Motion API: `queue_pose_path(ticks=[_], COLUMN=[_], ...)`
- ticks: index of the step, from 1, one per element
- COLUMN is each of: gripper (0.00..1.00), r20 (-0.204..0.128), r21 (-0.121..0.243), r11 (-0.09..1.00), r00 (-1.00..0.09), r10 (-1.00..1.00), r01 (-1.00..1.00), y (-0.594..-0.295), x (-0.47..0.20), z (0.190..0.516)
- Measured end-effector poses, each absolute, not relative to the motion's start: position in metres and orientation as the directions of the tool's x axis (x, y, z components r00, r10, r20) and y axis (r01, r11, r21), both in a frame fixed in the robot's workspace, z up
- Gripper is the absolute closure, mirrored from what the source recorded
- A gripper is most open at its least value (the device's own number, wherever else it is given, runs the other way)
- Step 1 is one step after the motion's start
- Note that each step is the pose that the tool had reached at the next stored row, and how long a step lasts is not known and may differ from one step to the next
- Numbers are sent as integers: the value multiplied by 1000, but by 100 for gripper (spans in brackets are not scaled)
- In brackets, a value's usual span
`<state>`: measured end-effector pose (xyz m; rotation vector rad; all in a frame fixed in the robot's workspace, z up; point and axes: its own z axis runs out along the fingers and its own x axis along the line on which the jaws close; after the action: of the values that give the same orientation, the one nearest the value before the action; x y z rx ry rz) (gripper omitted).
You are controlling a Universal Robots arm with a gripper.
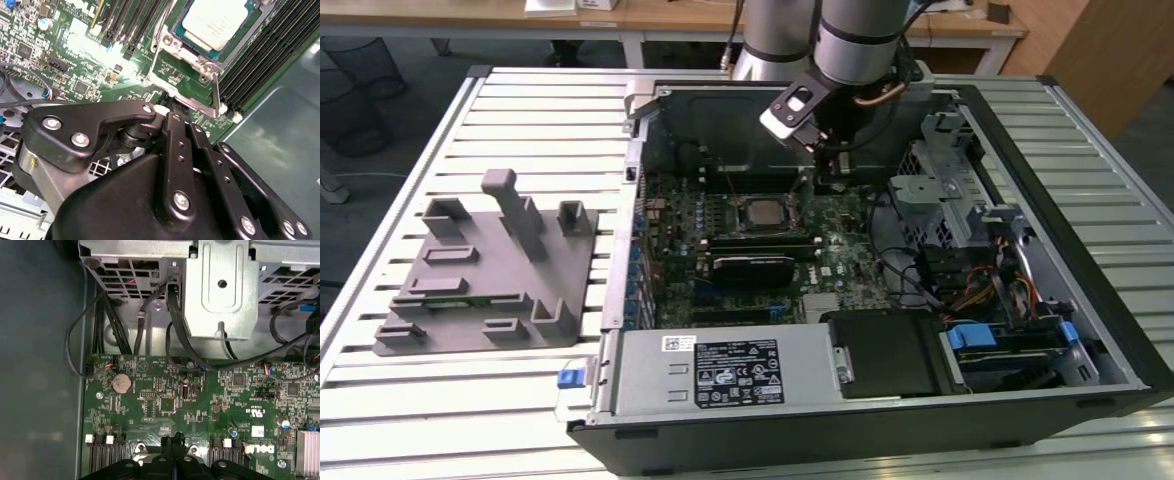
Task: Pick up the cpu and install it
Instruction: 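Close the cpu cover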
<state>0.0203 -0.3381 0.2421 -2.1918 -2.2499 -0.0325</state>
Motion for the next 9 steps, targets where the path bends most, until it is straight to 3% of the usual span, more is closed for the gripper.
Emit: queue_pose_path(ticks=[9], gripper=[89], r20=[15], r21=[15], r11=[26], r00=[-26], r10=[1000], r01=[1000], y=[-338], x=[6], z=[242])
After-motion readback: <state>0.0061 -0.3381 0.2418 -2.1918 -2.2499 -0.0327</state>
